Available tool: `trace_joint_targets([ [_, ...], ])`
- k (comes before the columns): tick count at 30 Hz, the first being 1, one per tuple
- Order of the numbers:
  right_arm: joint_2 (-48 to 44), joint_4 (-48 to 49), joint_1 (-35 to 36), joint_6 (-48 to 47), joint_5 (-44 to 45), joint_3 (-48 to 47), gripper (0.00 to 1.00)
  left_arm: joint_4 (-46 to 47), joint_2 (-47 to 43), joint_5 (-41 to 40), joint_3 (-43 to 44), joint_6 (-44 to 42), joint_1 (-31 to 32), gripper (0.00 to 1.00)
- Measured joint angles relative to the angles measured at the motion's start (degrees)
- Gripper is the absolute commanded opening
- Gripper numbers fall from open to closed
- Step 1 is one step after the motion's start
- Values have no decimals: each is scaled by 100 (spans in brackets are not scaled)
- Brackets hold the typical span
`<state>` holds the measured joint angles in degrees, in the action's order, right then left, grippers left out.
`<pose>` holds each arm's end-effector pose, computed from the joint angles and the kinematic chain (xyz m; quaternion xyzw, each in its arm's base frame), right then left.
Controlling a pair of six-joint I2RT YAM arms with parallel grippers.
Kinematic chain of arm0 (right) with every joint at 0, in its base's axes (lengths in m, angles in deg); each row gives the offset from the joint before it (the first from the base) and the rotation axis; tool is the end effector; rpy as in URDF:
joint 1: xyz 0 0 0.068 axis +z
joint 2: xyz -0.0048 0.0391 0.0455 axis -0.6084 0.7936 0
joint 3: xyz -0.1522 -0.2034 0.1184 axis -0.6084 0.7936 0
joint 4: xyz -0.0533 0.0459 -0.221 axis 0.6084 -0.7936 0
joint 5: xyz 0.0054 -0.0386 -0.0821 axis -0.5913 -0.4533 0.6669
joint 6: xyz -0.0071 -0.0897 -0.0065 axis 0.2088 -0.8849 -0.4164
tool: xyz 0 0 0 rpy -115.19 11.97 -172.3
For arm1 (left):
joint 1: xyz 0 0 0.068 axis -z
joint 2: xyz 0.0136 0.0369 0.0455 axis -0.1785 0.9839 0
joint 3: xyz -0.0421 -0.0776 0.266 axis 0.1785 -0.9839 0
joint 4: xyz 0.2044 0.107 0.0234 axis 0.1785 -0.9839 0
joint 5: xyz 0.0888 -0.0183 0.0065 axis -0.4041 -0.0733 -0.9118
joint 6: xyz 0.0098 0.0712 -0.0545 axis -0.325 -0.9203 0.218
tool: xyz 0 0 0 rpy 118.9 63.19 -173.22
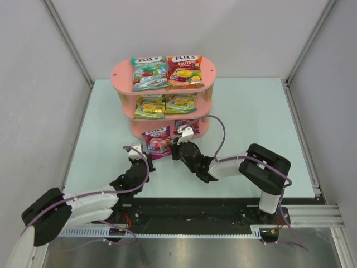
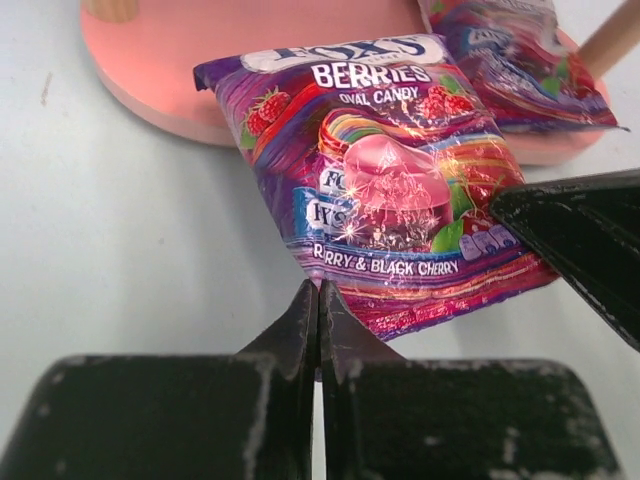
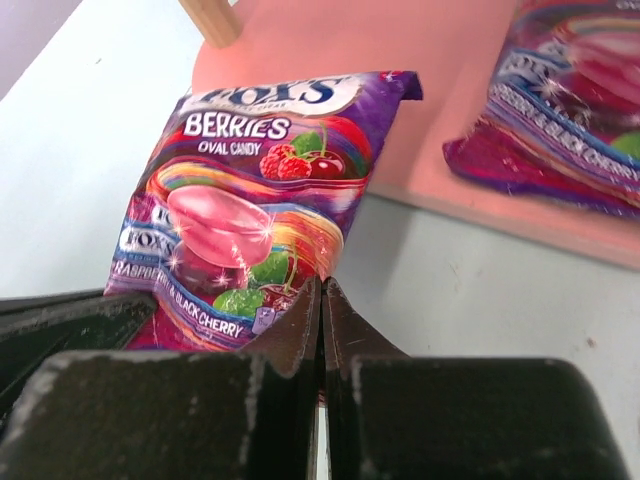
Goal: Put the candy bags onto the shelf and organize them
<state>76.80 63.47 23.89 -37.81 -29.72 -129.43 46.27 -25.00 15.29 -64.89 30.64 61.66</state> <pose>0.2168 0.3226 0.1933 -0.1283 0.7779 0.2582 0.5584 0.1477 -0.0974 0.1670 -0.0548 0.7809 -0.1223 0.6101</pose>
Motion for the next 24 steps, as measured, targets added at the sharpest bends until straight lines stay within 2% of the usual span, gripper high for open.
trace_joint_targets([
  [6, 387, 94, -188, -105, -72, -402, 0, 251, 579, 542, 446, -273, -778, 0],
  [16, 756, 125, -708, -186, -348, -758, 0, 815, 1945, 1141, 1220, -640, -1394, 0],
  [24, 1062, 125, -984, -299, -675, -1132, 0, 1069, 2542, 1458, 1589, -789, -1770, 0],
])
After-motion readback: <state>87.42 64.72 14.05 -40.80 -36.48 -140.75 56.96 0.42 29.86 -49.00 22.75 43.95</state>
